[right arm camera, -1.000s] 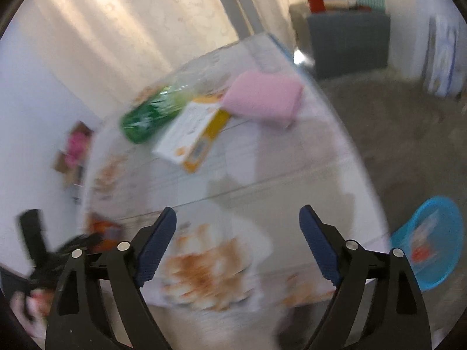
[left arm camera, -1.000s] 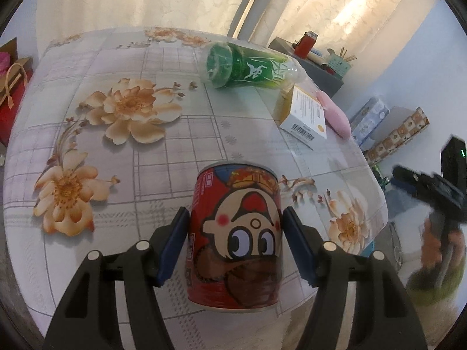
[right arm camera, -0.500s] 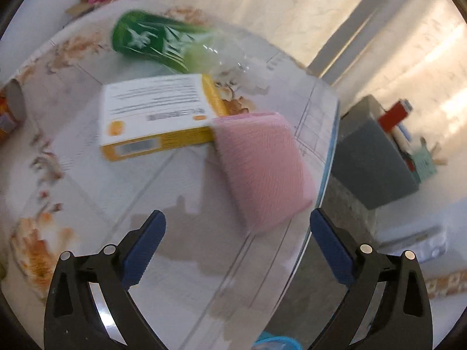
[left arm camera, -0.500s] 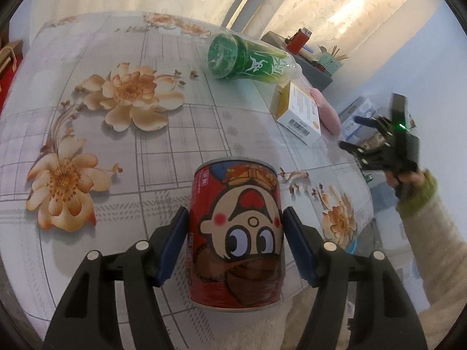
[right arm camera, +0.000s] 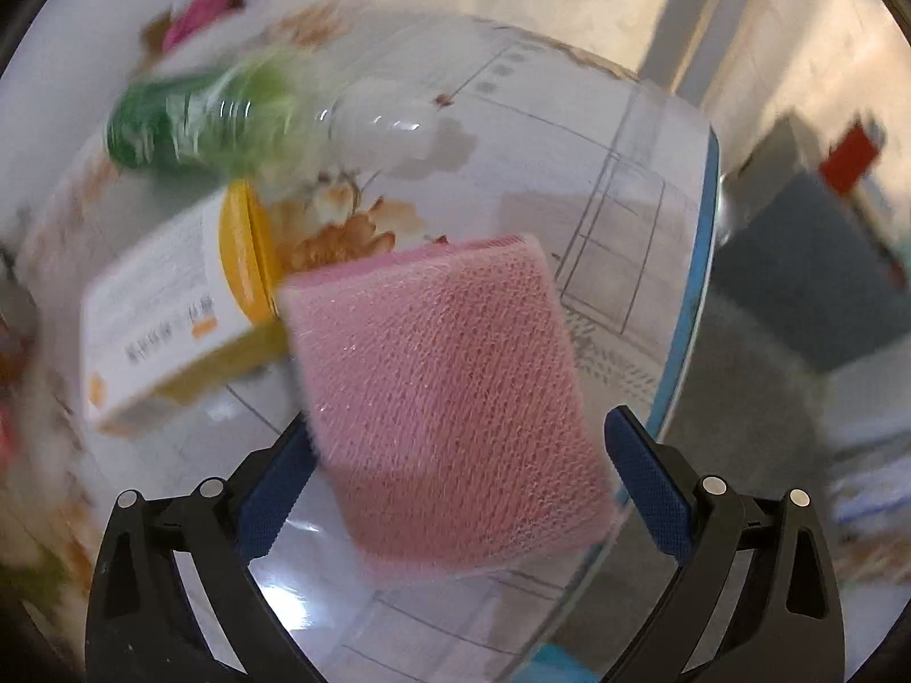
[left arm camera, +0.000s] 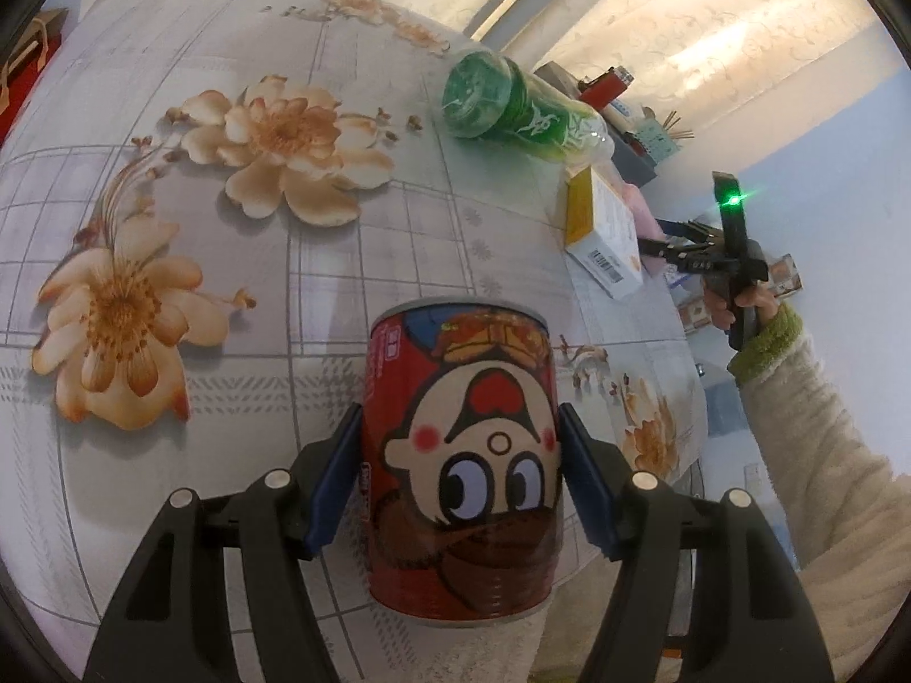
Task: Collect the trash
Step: 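Grasp the pink mesh sponge with the right tool while the left tool holds the can, then lift the pink sponge with the right tool while the left tool holds the can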
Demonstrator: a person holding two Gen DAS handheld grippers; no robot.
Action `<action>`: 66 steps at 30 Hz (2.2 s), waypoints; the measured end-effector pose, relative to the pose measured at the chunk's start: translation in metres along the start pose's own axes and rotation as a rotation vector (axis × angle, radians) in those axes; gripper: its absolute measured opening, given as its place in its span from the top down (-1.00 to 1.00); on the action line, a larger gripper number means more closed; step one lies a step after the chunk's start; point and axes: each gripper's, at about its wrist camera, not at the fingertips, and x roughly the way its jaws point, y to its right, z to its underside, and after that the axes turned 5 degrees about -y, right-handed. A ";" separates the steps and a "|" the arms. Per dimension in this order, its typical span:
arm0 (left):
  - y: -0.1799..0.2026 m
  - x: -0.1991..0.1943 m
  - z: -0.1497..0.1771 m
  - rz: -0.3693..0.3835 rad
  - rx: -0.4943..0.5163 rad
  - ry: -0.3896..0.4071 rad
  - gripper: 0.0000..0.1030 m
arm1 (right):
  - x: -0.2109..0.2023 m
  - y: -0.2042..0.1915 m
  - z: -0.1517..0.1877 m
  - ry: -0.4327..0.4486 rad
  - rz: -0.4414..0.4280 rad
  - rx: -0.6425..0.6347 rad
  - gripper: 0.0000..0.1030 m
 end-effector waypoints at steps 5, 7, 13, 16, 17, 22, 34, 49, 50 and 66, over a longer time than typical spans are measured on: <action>0.004 0.002 0.001 -0.003 -0.008 -0.002 -0.25 | -0.007 0.001 0.028 0.017 -0.021 0.143 -0.52; 0.004 0.003 0.001 0.004 -0.020 0.000 -0.25 | -0.011 -0.003 0.042 0.006 -0.003 0.212 -0.52; 0.011 0.005 0.006 -0.030 -0.027 0.028 -0.25 | -0.030 -0.041 0.109 -0.038 0.054 0.420 -0.51; 0.014 0.003 0.010 -0.052 -0.023 0.047 -0.25 | -0.039 -0.068 0.137 -0.019 0.020 0.490 -0.51; 0.015 0.003 0.011 -0.059 -0.017 0.053 -0.25 | -0.041 -0.078 0.144 -0.011 0.021 0.498 -0.51; 0.018 0.003 0.016 -0.070 -0.015 0.059 -0.25 | -0.050 -0.138 0.160 0.046 0.058 0.471 -0.51; 0.021 0.002 0.018 -0.096 -0.006 0.083 -0.25 | -0.053 -0.194 0.127 0.114 0.005 0.476 -0.67; 0.025 0.009 0.022 -0.160 0.027 0.101 -0.26 | -0.039 -0.205 0.130 0.101 0.053 0.499 -0.67; 0.026 0.009 0.022 -0.170 0.034 0.103 -0.26 | -0.038 -0.206 0.130 0.103 0.054 0.499 -0.67; 0.052 0.017 0.036 -0.347 0.155 0.187 -0.24 | -0.040 -0.204 0.138 0.153 0.083 0.543 -0.47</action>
